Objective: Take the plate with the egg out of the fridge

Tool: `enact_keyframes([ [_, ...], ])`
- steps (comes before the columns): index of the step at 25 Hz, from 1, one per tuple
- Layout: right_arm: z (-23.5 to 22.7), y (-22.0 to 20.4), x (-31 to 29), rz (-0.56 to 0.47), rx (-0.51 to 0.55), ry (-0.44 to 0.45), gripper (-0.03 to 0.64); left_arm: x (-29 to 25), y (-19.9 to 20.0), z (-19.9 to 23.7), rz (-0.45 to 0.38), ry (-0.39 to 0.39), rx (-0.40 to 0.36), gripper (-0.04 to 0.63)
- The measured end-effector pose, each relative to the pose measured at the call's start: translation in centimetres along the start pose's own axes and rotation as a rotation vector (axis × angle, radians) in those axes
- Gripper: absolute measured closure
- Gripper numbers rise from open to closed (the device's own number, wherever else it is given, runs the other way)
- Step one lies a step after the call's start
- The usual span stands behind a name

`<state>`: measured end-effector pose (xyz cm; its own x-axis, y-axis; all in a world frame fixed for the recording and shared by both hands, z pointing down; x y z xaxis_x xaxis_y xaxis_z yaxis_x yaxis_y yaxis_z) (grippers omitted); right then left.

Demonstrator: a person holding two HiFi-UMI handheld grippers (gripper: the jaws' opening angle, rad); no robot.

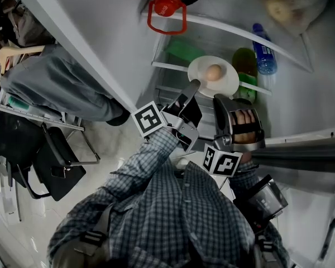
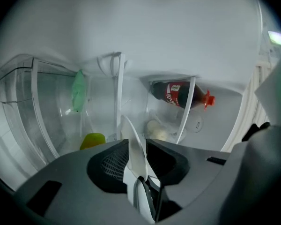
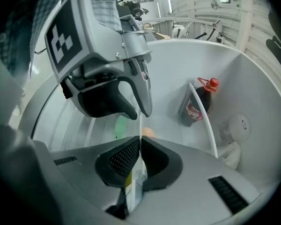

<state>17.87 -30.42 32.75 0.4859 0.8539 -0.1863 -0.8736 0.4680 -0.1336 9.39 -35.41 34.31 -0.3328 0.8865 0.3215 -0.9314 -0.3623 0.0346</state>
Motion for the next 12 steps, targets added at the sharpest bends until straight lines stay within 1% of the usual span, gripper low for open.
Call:
enact_keyframes([
  [5, 0.22, 0.15, 0.23, -0.024, 0.031, 0.015, 0.595, -0.07, 0.57, 0.14, -0.035, 0.021, 0.018, 0.5],
  [7, 0.39, 0.04, 0.26, -0.028, 0.035, 0.027, 0.595, -0.09, 0.54, 0.15, -0.035, 0.027, 0.018, 0.506],
  [12, 0.53, -0.09, 0.37, -0.038, -0.011, 0.044, 0.595, 0.15, 0.42, 0.27, -0.043, 0.034, 0.038, 0.517],
])
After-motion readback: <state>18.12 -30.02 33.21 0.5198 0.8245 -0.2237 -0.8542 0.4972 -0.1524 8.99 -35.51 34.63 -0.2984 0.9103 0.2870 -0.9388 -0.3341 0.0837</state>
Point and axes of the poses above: the fingertips, and each gripper's own axes: x backward along the fingers, z to its left, y out of its top, the point moved 4 cm from there along x, backward along the fingers, and after that the axes turned 13 degrees about -z, right-handed, at the moved point
